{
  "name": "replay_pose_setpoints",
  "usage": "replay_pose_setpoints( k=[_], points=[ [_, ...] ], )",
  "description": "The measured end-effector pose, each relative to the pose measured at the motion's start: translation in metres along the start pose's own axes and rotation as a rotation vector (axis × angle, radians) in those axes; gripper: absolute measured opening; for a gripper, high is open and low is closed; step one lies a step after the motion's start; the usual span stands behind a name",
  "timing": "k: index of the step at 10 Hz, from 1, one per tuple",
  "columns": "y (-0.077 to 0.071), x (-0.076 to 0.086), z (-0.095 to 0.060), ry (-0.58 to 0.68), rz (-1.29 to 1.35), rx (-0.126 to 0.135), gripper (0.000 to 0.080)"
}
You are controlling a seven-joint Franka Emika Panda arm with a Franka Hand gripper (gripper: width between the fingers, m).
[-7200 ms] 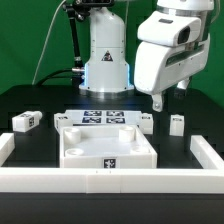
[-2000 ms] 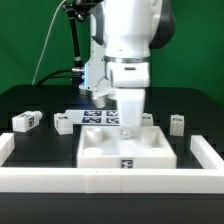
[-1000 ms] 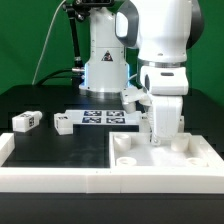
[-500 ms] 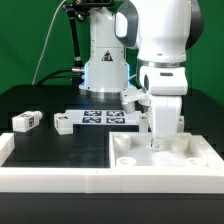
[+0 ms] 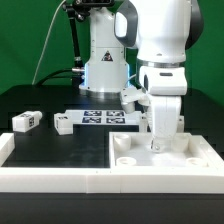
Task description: Assemble one leg
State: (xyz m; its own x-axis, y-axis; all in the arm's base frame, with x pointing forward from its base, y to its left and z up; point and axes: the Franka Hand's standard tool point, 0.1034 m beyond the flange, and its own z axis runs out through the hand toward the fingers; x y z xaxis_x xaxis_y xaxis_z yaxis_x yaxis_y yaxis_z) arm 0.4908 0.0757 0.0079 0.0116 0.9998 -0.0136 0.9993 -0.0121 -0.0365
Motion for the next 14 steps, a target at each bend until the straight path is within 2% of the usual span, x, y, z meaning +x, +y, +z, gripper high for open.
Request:
replay_pose_setpoints(
  k=[1, 6, 7, 9, 13, 14],
  points=[
    [-0.001, 0.0, -0.002, -0.001, 0.007, 0.0, 0.0649],
    [-0.025, 0.006, -0.049, -0.009, 0.081, -0.045, 0.0649],
    [-0.024, 0.007, -0.052, -0.007, 0.097, -0.05, 0.0649],
    [-0.025, 0.006, -0.05, -0.008, 0.101, -0.046, 0.0649],
    [-0.027, 0.008, -0.05, 0.012, 0.494, -0.048, 0.0649],
    [-0.032, 0.011, -0.05, 0.025, 0.641, -0.048, 0.0649]
  ],
)
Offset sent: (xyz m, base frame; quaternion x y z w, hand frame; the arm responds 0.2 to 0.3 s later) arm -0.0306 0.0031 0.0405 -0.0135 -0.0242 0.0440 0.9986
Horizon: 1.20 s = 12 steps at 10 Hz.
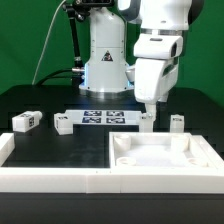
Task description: Assemble one leg
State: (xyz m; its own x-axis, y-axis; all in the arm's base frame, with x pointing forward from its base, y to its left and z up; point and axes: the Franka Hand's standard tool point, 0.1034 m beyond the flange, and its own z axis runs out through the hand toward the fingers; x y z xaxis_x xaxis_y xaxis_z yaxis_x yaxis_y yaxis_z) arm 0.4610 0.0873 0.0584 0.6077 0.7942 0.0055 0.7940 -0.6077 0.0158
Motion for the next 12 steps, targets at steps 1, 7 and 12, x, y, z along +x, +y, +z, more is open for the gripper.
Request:
replay_pose_setpoints(
  k=[1, 7, 12],
  points=[
    [-0.005, -0.001, 0.002, 0.01, 0.141, 0.006, 0.0649],
    [-0.025, 0.006, 0.007, 0.052, 0.805, 0.042, 0.0649],
    [-0.056, 0.02, 0.011, 0.041, 1.034, 0.074, 0.0649]
  ],
)
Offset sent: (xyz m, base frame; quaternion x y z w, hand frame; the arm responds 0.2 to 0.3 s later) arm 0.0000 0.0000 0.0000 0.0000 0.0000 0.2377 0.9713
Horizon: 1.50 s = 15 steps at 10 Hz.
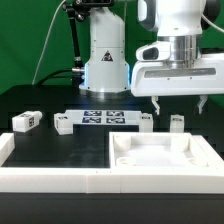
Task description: Assemble one leg
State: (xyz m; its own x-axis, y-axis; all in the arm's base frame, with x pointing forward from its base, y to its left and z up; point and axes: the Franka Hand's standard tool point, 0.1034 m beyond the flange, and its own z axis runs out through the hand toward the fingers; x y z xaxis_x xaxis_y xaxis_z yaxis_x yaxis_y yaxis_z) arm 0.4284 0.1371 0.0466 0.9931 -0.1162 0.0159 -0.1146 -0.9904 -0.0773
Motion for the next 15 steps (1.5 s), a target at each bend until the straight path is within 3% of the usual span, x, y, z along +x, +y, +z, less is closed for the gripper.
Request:
replay_pose_setpoints(
  k=[2, 4, 7, 9, 12, 15],
  points=[
    [0.002, -0.002, 0.001, -0.034, -0.006, -0.009, 0.0649],
    [0.004, -0.008, 0.002, -0.207, -0.023, -0.044, 0.0649],
    [-0.003, -0.017, 0.0, -0.468, -0.019, -0.071, 0.0649],
    [-0.004, -0.014, 0.004, -0.615, -0.043, -0.042, 0.0649],
    [0.001, -0.02, 0.013, -0.837, -0.031, -0.053, 0.0649],
    [-0.001, -0.022, 0.027, -0.867, -0.029, -0.059, 0.0649]
  ],
)
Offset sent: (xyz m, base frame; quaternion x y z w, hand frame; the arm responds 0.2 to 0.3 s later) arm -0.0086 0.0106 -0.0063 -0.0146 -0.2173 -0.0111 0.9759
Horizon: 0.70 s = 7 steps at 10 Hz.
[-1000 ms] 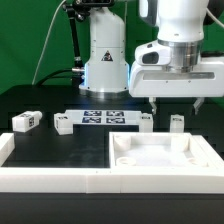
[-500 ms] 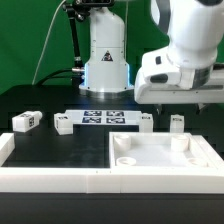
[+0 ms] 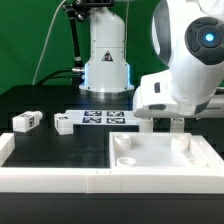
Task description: Assemble one leg
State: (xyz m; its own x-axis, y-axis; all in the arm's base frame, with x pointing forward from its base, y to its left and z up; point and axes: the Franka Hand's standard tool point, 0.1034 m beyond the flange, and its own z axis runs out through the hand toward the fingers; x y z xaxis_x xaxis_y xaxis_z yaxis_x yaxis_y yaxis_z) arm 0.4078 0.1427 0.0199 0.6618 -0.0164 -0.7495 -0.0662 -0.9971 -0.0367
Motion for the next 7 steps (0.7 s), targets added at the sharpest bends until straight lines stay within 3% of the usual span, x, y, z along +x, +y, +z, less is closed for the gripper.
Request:
replay_pose_setpoints(
  k=[6, 7],
  points=[
    [0.001, 0.003, 0.019, -0.011, 0.029, -0.006, 0.0649],
    [0.002, 0.003, 0.018, -0.01, 0.029, -0.005, 0.0553]
  ],
)
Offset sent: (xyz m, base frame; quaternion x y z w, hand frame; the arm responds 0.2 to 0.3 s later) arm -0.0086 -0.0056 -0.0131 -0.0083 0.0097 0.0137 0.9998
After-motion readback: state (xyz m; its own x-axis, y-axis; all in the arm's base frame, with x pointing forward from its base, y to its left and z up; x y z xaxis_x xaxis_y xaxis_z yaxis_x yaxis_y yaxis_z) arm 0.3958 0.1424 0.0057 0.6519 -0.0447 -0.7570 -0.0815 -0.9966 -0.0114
